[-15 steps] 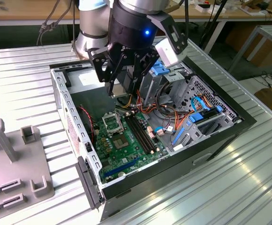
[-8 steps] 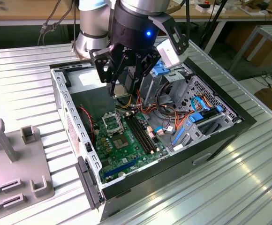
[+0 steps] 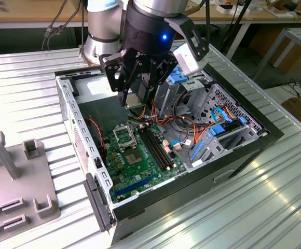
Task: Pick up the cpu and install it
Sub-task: 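Place the cpu into insertion slot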
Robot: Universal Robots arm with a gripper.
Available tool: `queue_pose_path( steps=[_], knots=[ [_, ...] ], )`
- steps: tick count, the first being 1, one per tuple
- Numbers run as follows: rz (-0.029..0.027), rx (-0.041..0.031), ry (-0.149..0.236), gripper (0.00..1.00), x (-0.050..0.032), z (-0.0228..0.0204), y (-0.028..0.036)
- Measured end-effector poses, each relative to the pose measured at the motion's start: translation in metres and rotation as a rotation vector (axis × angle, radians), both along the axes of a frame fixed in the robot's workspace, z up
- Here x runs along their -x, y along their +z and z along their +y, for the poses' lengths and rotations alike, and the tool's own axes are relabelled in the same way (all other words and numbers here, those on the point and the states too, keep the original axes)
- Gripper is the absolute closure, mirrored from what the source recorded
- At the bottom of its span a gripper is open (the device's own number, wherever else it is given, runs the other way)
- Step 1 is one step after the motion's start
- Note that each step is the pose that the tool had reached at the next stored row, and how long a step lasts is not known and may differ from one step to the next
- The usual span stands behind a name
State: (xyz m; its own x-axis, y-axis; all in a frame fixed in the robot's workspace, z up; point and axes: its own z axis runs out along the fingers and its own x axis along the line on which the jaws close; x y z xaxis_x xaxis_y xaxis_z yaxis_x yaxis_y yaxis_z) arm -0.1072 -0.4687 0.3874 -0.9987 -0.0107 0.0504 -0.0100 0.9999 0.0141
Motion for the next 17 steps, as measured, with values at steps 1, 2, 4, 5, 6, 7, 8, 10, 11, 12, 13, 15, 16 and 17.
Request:
queue_pose_path(
  steps=[1,2,4,5,6,7,8,10,11,12,13,15,16,17],
  knots=[
    [0.0000,0.0001,0.000,0.53,0.0000,-0.0001,-0.0002],
    [0.0000,0.0000,0.000,0.53,-0.0001,-0.0003,-0.0005],
    [-0.0001,-0.0001,0.000,0.53,-0.0001,-0.0023,-0.0014],
    [-0.0001,-0.0001,0.000,0.53,0.0000,-0.0035,-0.0019],
    [-0.0001,-0.0001,0.000,0.53,0.0000,-0.0046,-0.0026],
    [-0.0001,-0.0002,0.000,0.53,0.0000,-0.0052,-0.0036],
    [-0.0001,-0.0002,0.000,0.53,0.0000,-0.0054,-0.0044],
    [0.0000,0.0004,0.000,0.53,-0.0002,-0.0055,-0.0063],
    [0.0000,0.0004,0.000,0.53,-0.0004,-0.0055,-0.0068],
    [-0.0001,0.0003,0.000,0.53,-0.0008,-0.0055,-0.0075],
    [-0.0001,0.0003,0.000,0.53,-0.0023,-0.0055,-0.0085],
    [0.0000,0.0004,0.000,0.53,-0.0036,-0.0055,-0.0096],
    [0.0000,0.0004,0.000,0.53,-0.0042,-0.0055,-0.0101],
    [0.0000,0.0004,0.000,0.53,-0.0046,-0.0055,-0.0104]
  ],
)
